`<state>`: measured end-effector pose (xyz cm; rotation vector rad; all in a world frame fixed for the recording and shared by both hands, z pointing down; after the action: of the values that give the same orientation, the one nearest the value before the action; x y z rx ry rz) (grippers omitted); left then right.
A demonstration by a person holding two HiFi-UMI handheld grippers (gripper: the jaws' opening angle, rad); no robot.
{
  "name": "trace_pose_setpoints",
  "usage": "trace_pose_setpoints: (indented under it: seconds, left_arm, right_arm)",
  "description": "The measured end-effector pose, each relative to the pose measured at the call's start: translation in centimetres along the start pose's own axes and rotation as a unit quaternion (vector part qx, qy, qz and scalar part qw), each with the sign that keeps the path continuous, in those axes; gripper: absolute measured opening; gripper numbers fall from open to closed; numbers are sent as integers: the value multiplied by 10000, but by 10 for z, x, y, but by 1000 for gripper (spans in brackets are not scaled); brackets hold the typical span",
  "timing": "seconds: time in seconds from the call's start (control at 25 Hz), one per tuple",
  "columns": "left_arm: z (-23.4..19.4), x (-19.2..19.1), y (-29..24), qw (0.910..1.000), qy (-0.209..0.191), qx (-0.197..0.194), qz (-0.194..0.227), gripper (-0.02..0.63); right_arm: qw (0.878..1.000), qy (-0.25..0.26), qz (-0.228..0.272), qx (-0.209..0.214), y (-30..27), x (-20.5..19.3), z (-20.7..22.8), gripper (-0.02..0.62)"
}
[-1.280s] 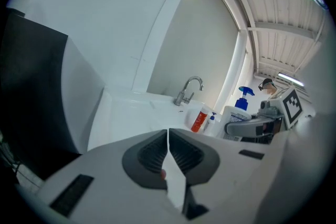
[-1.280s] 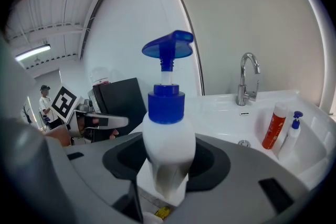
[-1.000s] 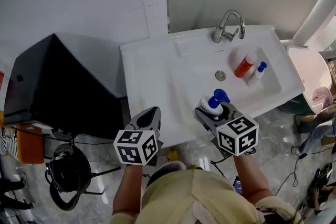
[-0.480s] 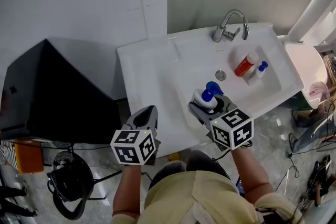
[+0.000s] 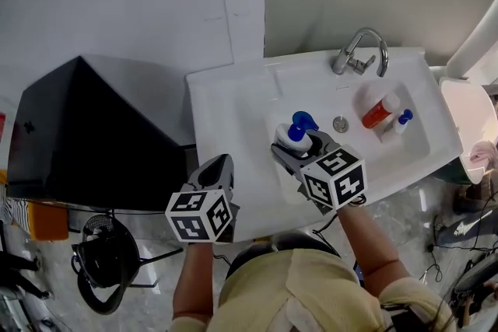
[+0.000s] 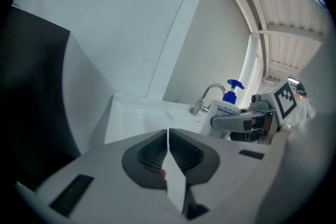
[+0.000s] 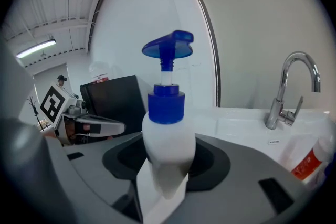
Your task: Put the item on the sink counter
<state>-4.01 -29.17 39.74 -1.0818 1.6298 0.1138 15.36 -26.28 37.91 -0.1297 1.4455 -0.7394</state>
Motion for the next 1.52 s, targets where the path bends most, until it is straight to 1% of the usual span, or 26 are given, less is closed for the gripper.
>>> trace_pose_setpoints:
  seconds: [0.24,0.48,0.68,0.88,1.12,1.36,1.52]
  left_arm:
    - [-8,7,-4,9988,68,473,131,44]
    - [-18,12,2,9962,278,790,220,44]
    - [-28,11,5,9921,278,1165,361,44]
    - [-38,6,8,9879,399,1443,414,44]
    - [-42,5,5,9851,406,1582,530,44]
    - [-41,3,-4,9856,253,1561,592,44]
    - [-45,1,-8,9840,249,1608,726,44]
  right_arm:
    - [9988,249,-130,411,-36,13,12,216]
    - [9961,357,-183,787,-69,28,15,216]
    - [9933,629,-247,933,-91,33,9,216]
    - [9913,767,-321,1016,-113,34,5,216]
    - [9915,913,-211,908,-139,35,5,216]
    - [9916,942,-137,880,-165,34,1,216]
    - [9900,1117,-12,866,-177,31,-5,216]
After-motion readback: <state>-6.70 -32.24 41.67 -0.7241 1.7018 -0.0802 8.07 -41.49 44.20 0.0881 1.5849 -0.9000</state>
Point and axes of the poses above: the fingertips, and each gripper's own axes: y backward along the fingers, z to its right, x out of its top, the point moved 7 cm from there along y, backward along the fingers, and after that the axes turned 1 degree about -x, right-handed, at the moved point
